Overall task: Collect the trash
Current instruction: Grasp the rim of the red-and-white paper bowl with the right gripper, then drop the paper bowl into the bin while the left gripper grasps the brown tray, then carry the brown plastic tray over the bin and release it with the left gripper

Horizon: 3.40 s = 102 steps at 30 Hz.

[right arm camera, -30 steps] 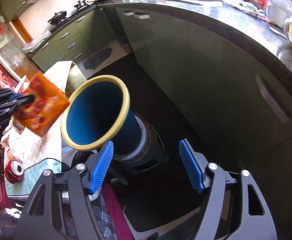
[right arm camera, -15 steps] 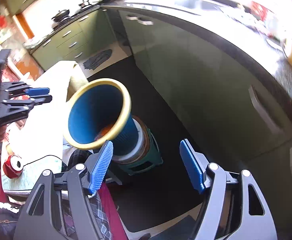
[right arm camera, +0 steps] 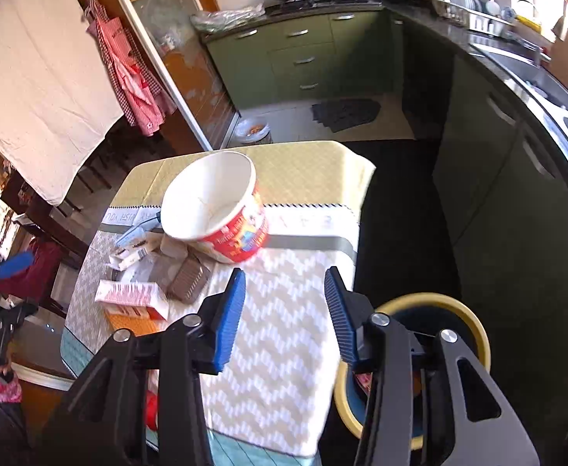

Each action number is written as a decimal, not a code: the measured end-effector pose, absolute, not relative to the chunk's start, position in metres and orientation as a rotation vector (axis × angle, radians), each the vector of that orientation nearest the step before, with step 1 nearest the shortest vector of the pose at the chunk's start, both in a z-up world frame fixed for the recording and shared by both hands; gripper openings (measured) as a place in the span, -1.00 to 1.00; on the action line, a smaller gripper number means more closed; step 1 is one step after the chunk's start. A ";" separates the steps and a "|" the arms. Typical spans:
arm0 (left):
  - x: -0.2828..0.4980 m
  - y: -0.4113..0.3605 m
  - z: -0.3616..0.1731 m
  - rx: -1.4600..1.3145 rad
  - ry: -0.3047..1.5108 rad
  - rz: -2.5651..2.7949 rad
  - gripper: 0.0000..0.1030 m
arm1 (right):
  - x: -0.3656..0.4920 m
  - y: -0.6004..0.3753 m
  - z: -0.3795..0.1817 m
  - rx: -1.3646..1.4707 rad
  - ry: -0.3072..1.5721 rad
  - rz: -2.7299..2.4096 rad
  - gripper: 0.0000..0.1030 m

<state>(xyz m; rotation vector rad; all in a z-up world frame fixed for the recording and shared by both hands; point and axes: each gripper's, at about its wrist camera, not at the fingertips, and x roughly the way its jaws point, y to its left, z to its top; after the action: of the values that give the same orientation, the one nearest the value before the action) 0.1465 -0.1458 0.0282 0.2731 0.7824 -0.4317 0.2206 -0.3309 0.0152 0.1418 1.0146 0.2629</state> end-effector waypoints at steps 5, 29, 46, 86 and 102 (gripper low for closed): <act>0.142 -0.087 0.008 0.216 0.840 -0.362 0.16 | 0.313 -0.263 -0.011 0.058 1.137 0.212 -0.19; 0.165 -0.096 -0.025 0.252 0.944 -0.454 0.38 | 0.365 -0.269 -0.044 0.154 1.202 0.128 -0.90; 0.270 -0.205 -0.095 0.178 1.215 -0.609 0.07 | 0.205 -0.475 -0.034 0.334 1.155 -0.049 -0.87; 0.214 -0.433 -0.085 0.422 1.254 -1.000 -0.86 | -0.045 -0.565 -0.108 0.484 0.988 -0.335 -0.18; 0.222 -0.452 -0.078 0.423 1.195 -0.976 -0.02 | -0.082 -0.567 -0.091 0.444 0.965 -0.315 -0.08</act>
<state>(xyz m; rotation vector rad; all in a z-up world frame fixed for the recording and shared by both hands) 0.2216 -0.4523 -0.0778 0.4233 1.1947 -0.9758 -0.0822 -0.5669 -0.0913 0.4436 0.9652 -0.3154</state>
